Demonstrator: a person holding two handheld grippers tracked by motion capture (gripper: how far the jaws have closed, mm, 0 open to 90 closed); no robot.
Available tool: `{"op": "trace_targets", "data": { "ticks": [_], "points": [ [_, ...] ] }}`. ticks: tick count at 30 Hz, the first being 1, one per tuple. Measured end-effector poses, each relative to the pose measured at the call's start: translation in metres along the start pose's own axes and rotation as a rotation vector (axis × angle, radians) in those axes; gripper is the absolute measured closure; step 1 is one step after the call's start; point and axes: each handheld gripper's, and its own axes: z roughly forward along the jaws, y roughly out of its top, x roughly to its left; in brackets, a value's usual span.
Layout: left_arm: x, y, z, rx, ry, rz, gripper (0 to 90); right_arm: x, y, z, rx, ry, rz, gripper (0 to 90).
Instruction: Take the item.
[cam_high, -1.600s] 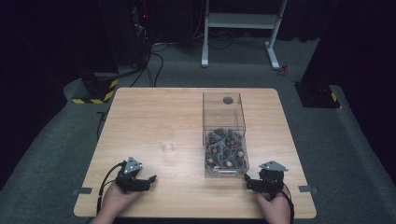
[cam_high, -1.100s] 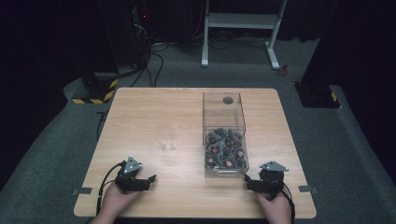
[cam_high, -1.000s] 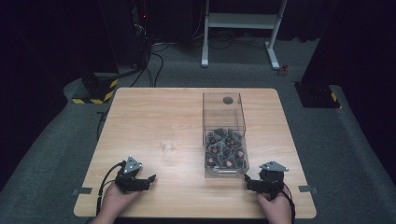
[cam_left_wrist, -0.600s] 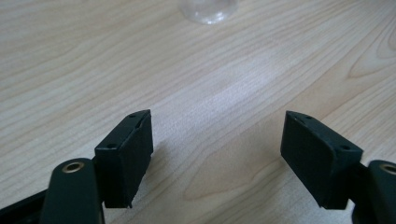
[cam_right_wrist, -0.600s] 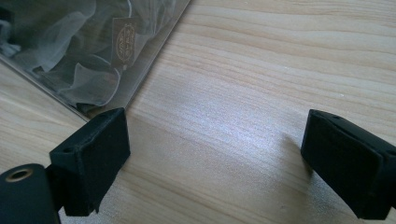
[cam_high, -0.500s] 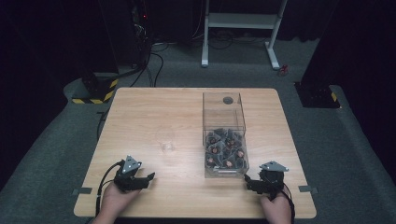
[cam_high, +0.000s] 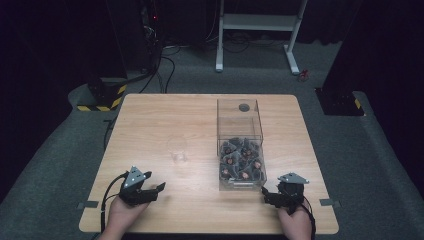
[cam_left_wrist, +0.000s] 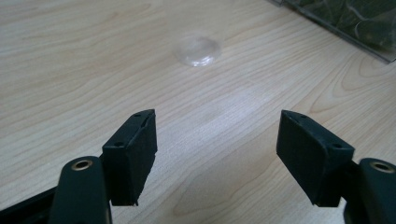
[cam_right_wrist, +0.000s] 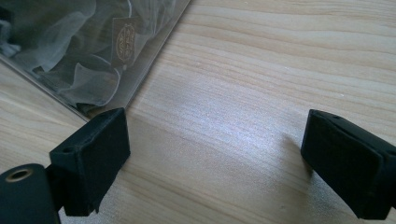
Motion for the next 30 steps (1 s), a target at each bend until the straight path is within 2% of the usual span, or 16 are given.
{"op": "trace_targets", "data": {
  "ticks": [4,12,22,27,30],
  "points": [
    [-0.002,0.002,-0.003,-0.031,-0.018,-0.007,30.1,0.0,0.0,0.0,0.0,0.0,0.0,7.7],
    [-0.008,0.005,-0.008,-0.07,-0.032,0.025,32.9,0.0,0.0,0.0,0.0,0.0,0.0,7.7],
    [-0.011,0.006,-0.008,-0.125,-0.071,0.006,33.5,0.0,0.0,0.0,0.0,0.0,0.0,7.7],
    [-0.014,0.008,-0.007,-0.119,-0.079,0.019,32.9,0.0,0.0,0.0,0.0,0.0,0.0,7.7],
    [-0.016,0.011,-0.005,-0.111,-0.1,0.011,32.5,0.0,0.0,0.0,0.0,0.0,0.0,7.7]
  ]
}}
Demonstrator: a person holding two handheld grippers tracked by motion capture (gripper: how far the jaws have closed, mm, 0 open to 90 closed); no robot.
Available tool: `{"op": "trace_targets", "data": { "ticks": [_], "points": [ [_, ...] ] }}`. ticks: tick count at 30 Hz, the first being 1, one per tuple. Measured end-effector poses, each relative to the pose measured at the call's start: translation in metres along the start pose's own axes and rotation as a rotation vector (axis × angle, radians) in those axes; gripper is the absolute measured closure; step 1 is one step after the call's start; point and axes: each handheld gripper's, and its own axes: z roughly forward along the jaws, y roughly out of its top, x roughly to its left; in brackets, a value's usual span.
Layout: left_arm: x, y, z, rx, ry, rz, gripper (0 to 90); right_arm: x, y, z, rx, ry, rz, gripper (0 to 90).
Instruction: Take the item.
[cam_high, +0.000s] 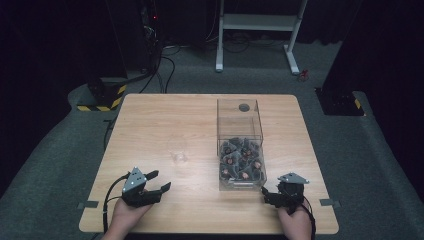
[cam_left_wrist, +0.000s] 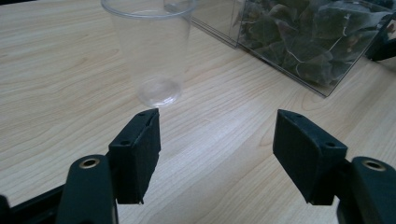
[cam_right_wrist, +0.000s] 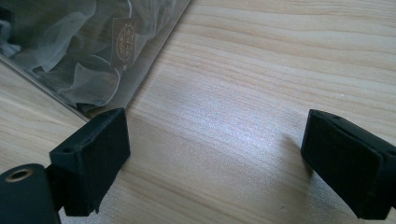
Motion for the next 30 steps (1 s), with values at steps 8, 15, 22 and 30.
{"op": "trace_targets", "data": {
  "ticks": [8,15,22,30],
  "points": [
    [-0.003,0.011,0.003,0.006,-0.017,0.005,31.9,0.0,0.0,0.0,0.0,0.0,0.0,7.7],
    [-0.009,0.019,0.005,0.017,-0.015,0.025,31.8,0.0,0.0,0.0,0.0,0.0,0.0,7.7],
    [-0.012,0.023,0.008,0.01,-0.025,0.025,31.9,0.0,0.0,0.0,0.0,0.0,0.0,7.7],
    [-0.015,0.028,0.013,-0.002,-0.035,0.026,31.9,0.0,0.0,0.0,0.0,0.0,0.0,7.8]
  ]
}}
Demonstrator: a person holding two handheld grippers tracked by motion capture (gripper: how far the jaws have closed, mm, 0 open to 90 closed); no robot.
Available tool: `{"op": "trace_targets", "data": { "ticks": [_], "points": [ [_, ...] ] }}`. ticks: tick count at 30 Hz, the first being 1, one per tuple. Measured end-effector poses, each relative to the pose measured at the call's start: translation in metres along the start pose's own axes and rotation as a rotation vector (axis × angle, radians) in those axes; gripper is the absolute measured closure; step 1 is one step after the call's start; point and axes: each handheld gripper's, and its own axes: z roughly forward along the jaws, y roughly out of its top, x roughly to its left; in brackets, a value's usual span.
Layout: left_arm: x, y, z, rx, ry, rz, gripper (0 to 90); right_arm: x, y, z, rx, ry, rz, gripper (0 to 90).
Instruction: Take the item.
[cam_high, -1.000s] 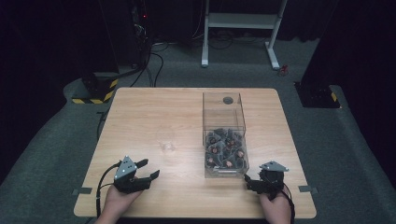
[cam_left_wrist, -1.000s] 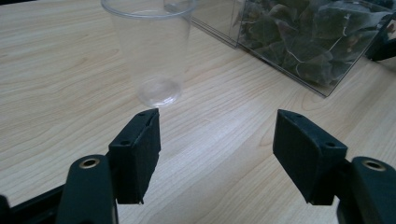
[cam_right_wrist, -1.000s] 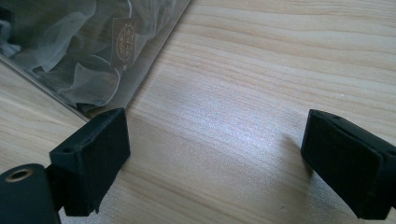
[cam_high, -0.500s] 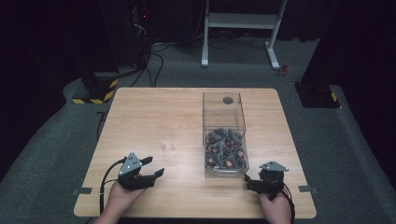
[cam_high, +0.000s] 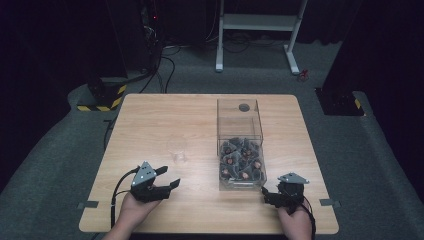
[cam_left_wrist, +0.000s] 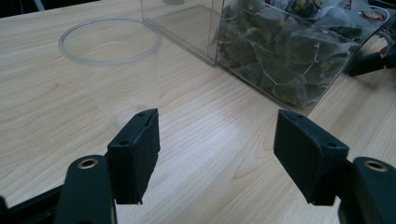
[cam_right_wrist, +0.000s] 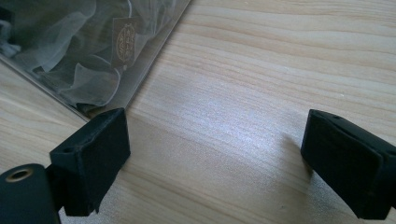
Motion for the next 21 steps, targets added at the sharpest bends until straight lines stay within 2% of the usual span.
{"op": "trace_targets", "data": {
  "ticks": [21],
  "points": [
    [-0.007,0.014,0.01,-0.027,-0.04,-0.014,32.4,0.0,0.0,0.0,0.0,0.001,0.003,7.8]
  ]
}}
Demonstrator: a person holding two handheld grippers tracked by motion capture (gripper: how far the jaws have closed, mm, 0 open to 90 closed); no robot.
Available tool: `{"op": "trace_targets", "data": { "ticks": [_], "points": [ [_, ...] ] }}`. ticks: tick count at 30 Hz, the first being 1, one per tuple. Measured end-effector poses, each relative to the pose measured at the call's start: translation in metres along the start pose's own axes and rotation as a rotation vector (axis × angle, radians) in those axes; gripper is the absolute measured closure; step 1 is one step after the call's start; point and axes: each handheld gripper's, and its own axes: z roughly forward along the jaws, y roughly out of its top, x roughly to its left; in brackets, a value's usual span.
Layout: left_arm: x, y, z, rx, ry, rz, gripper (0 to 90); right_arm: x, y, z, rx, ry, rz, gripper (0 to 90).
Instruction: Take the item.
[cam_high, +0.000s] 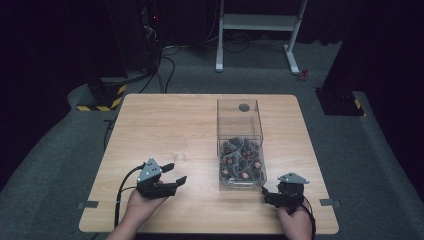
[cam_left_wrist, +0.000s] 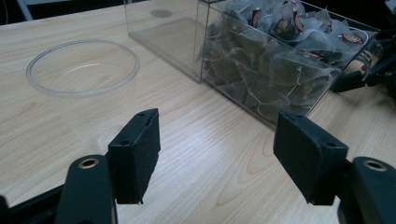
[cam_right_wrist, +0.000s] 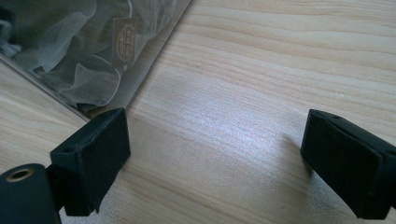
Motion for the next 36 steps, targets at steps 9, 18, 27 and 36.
{"op": "trace_targets", "data": {
  "ticks": [9,18,27,36],
  "points": [
    [-0.003,0.006,0.004,0.002,-0.022,0.009,32.9,0.0,0.0,0.0,0.0,0.0,0.0,7.8],
    [-0.004,0.009,0.008,-0.003,-0.024,0.005,32.4,0.0,0.0,0.0,0.0,0.0,0.0,7.9],
    [-0.008,0.017,0.016,0.0,-0.034,0.009,32.3,0.0,0.0,0.0,0.001,0.001,0.0,7.9],
    [-0.012,0.025,0.022,-0.007,-0.047,0.014,32.3,0.0,0.0,0.0,0.0,0.002,-0.001,8.1]
  ]
}}
